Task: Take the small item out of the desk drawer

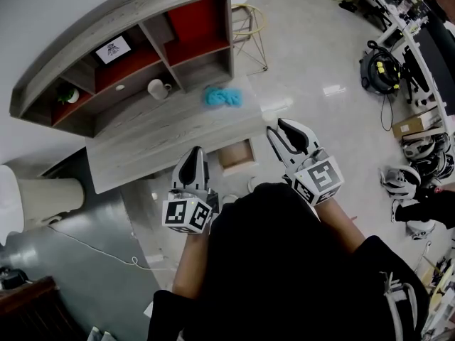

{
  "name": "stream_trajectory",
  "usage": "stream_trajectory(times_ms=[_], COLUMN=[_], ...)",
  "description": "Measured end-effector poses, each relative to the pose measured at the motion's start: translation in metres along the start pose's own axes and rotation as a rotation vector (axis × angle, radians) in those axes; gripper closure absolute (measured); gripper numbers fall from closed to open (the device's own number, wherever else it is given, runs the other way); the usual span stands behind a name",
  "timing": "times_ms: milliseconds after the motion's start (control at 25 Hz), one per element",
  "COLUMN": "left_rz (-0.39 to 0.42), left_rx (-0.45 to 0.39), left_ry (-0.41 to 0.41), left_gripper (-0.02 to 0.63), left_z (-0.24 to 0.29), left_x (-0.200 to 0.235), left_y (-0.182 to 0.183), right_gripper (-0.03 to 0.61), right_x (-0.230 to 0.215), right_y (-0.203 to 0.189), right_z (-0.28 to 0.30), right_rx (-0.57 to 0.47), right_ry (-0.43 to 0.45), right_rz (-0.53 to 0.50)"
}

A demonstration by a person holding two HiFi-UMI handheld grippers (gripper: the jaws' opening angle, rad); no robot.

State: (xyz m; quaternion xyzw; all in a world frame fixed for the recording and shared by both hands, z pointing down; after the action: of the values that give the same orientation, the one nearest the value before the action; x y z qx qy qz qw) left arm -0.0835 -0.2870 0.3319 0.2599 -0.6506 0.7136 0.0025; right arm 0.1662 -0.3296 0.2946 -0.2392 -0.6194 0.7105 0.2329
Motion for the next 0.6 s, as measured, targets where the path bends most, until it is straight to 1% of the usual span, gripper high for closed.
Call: stream_trajectory(times_ms=[120, 360, 600], left_rz=[-0.004, -0.007, -0.002], left_rx=[-0.002, -0.005, -0.001], left_ry=[-0.001, 0.013, 0.044], left_gripper=[0.594, 0.594, 0.594], left_z=[0.0, -0.002, -0.005], left_x=[-0.003, -0.008, 0.002], left_y=[-0.002, -0.004, -0.004], right_gripper=[0.479, 0.479, 0.479], right_x=[0.0, 0.001, 0.001], right_y=[0.0, -0.001, -0.001], right_z=[-0.005, -0.007, 0.002], right_rx=[-0.01, -0.012, -0.017], right_ry=[-0.003, 0.022, 0.045], right_rz=[-0.005, -0.018, -0.007])
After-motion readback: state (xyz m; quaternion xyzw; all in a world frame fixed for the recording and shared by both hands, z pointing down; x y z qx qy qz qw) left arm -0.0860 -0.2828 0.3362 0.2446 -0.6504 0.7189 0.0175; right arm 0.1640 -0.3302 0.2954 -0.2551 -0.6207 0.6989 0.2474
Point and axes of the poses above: the fingertips, and each gripper's own axes: z forward along the fingers, x to its left, y out of its top, the point moved 7 cm from there along -z, backward along the fingers, and after that the axes turned 5 degrees about -x, right-handed, at the moved point
